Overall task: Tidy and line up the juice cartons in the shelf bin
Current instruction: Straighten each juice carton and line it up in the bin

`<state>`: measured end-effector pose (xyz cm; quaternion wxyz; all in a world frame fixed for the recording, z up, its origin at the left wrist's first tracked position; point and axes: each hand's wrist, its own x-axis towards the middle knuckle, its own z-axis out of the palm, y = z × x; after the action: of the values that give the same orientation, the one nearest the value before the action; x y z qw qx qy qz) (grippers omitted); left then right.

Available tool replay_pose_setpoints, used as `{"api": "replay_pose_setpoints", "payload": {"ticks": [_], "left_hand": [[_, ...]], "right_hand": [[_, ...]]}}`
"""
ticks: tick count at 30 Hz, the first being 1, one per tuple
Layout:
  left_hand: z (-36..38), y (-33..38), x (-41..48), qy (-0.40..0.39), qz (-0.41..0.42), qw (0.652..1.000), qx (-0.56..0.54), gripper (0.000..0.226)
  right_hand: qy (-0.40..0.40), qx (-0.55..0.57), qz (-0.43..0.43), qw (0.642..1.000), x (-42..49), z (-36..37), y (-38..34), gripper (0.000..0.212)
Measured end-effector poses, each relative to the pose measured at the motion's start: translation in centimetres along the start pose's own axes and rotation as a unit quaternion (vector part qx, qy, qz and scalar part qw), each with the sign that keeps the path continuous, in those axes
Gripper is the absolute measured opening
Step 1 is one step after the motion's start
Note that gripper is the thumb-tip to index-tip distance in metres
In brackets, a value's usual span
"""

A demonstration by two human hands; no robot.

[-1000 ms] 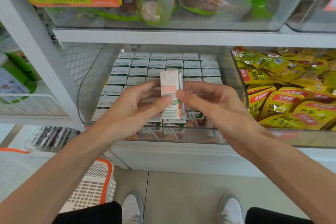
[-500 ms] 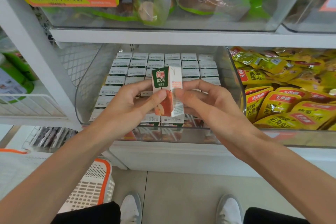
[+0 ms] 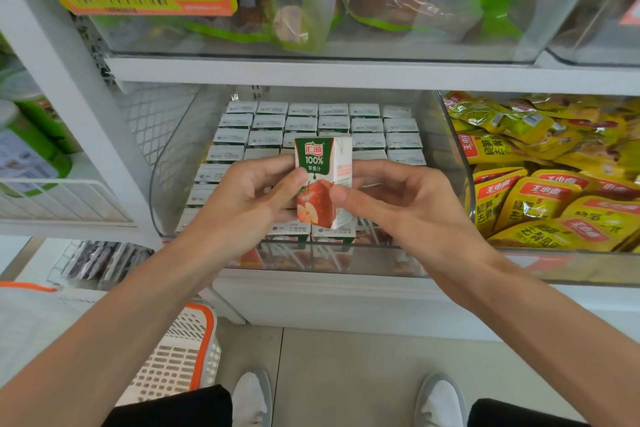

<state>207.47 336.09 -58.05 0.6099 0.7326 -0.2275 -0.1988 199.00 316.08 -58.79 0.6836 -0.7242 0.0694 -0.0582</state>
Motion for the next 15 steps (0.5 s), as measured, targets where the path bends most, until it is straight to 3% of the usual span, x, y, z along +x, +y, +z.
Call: {"api": "replay_pose_setpoints", "payload": {"ticks": [10,13,15], "left_hand": [[-0.27,-0.66,0.37,-0.012,-0.032,0.999,-0.041,0.031],[-0.31,-0.49,0.33,0.009,-0.030,0.999,-0.043,0.029],[-0.36,-0.23,0.27,0.036,-0.027,0.998,-0.050,0.040]], "right_hand": [[-0.015,0.045,-0.022,0.999,-0.13,0.08,-0.13,0.022],[0.022,0.069,0.006,0.997,-0.01,-0.04,-0.36,0.021],[0.047,0.086,0.033,0.995,0.13,-0.19,-0.64,0.021]]}}
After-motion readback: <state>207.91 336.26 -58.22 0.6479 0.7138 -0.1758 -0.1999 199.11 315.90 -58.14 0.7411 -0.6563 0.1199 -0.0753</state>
